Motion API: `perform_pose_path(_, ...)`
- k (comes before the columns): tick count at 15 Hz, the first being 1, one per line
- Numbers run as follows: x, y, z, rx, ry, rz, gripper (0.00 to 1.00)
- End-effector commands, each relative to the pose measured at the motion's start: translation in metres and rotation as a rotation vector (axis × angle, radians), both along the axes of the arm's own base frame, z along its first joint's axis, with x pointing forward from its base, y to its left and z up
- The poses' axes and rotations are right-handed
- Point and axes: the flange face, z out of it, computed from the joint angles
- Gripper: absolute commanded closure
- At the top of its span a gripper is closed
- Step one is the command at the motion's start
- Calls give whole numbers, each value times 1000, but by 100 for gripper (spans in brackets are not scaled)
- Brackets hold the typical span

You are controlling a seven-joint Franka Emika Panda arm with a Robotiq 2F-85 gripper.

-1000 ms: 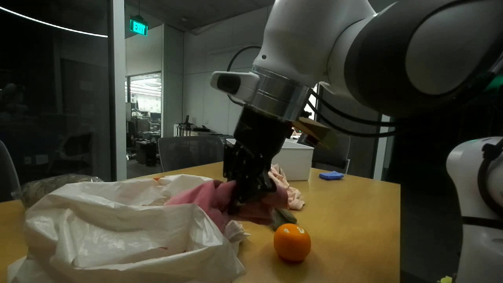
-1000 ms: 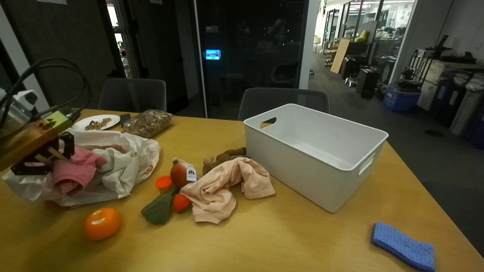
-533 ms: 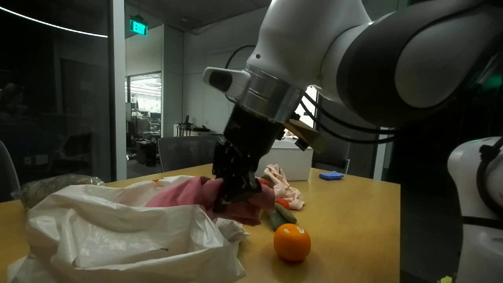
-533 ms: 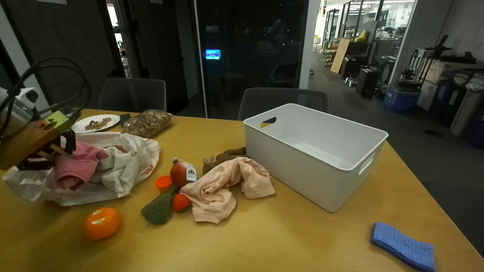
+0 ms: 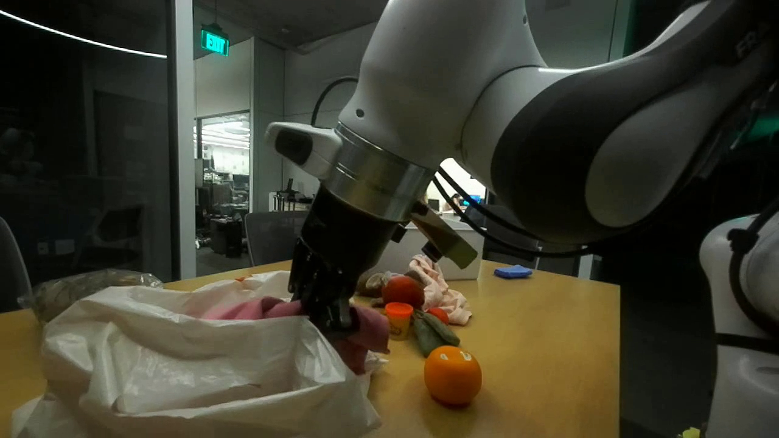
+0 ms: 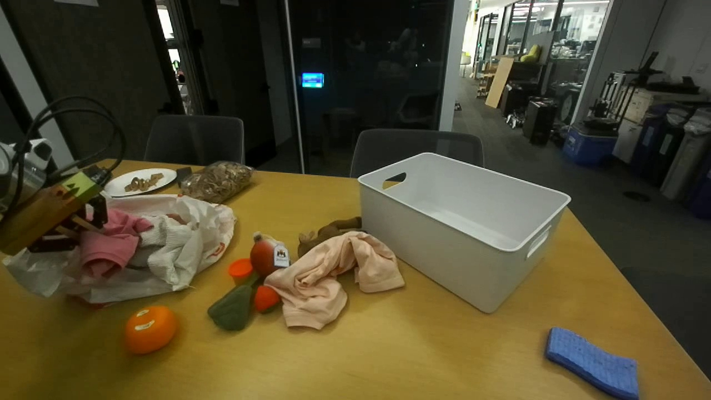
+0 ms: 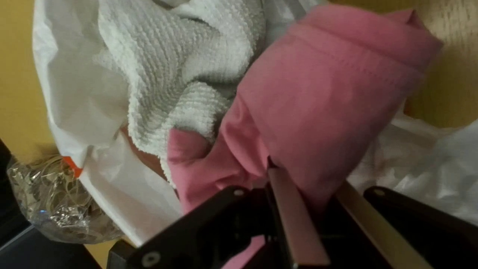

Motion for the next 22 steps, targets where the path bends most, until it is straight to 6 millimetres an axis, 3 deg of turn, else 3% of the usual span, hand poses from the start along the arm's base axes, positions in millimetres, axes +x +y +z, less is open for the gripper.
perform_pose_path(1, 17, 12, 8, 41, -49, 2, 93)
perform_pose_path(9, 63, -9, -36, 81, 42, -52, 92)
perform_pose_path(12, 75, -16, -43, 93, 67, -83, 90)
perform_pose_path(13, 77, -18, -43, 96, 74, -93, 61)
perform_pose_path(15, 72, -14, -40, 99, 87, -111, 53)
perform_pose_path(18, 63, -18, -25, 115, 74, -145, 31)
perform_pose_path(22, 50, -43, 0, 117, 84, -239, 1)
